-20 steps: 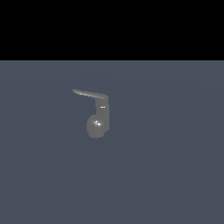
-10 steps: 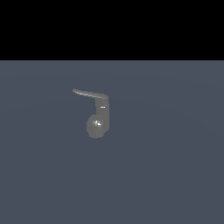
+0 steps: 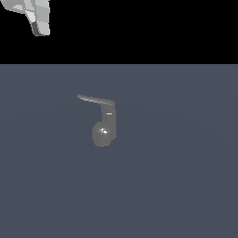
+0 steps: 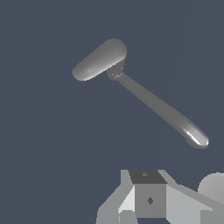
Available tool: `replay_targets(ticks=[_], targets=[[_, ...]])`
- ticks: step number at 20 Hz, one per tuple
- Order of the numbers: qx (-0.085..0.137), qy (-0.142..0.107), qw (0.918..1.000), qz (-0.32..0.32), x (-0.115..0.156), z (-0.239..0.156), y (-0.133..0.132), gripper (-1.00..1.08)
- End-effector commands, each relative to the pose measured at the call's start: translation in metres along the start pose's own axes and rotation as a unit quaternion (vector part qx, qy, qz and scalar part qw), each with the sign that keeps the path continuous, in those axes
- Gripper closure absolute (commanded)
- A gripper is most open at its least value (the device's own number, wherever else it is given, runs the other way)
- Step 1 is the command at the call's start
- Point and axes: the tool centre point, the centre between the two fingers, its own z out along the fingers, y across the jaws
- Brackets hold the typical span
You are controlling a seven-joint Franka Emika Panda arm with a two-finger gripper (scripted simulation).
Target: Turn on the faucet by rotating a designated handle.
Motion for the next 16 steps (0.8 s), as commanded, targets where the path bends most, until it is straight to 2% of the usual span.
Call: replay_targets(ticks=[1,8,16], targets=[[0.001,0.0,0.9997,0.026,0.006,0.011,-0.011,1.08],[0.001,0.0,0.9954,0.096,0.026,0.038,-0.038,1.08],[0.001,0.001,0.9852,0.171,0.052,0.069,-0.064,1.08]])
